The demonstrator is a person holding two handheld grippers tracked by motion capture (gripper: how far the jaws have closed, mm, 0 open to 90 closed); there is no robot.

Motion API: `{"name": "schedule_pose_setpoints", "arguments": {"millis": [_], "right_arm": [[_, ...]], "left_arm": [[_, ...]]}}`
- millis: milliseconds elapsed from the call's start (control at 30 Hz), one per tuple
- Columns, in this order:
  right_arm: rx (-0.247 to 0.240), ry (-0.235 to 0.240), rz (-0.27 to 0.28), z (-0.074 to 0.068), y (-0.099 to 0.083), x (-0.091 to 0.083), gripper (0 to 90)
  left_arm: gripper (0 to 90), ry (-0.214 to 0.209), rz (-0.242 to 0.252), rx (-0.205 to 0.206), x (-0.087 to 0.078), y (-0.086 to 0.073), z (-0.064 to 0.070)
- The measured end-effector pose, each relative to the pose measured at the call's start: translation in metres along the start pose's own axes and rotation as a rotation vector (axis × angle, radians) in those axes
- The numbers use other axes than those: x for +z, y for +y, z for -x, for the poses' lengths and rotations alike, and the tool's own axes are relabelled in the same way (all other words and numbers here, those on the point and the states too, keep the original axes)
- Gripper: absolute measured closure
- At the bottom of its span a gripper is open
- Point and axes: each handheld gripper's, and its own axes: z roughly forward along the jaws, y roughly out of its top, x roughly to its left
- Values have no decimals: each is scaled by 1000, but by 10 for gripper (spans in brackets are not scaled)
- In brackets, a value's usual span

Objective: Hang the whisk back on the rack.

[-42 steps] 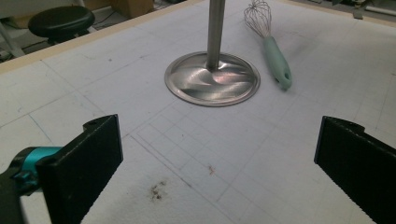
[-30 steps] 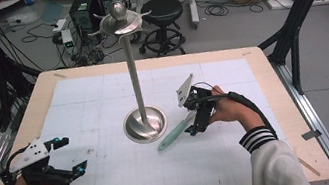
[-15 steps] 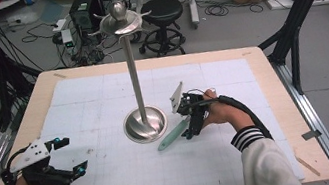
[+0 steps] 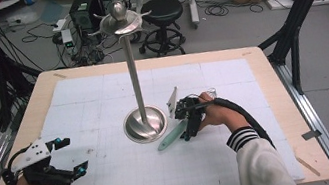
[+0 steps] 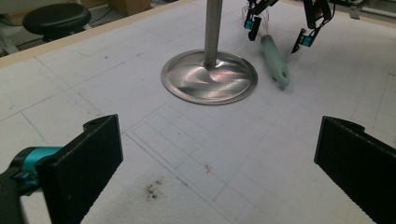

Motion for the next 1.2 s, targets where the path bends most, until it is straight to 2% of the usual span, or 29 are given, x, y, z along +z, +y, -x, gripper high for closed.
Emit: {"name": "schedule_pose_setpoints", "arguments": {"millis": [467, 833, 933, 1000, 1200], "right_arm": [[-38, -10, -41, 0, 8, 3, 426], [-56, -36, -75, -2, 7, 5, 487], [-71, -39, -81, -3, 8, 5, 504], [-100, -46, -92, -4, 9, 5, 519], [-122, -35, -112, -5, 10, 4, 619]], "left_arm": [[17, -3, 2, -2, 0, 0, 0], [17, -5, 8, -5, -1, 0, 0], [17, -4, 6, -3, -1, 0, 0], [17, -1, 9, -8, -1, 0, 0], [17, -1, 11, -12, -1, -1, -1]]}}
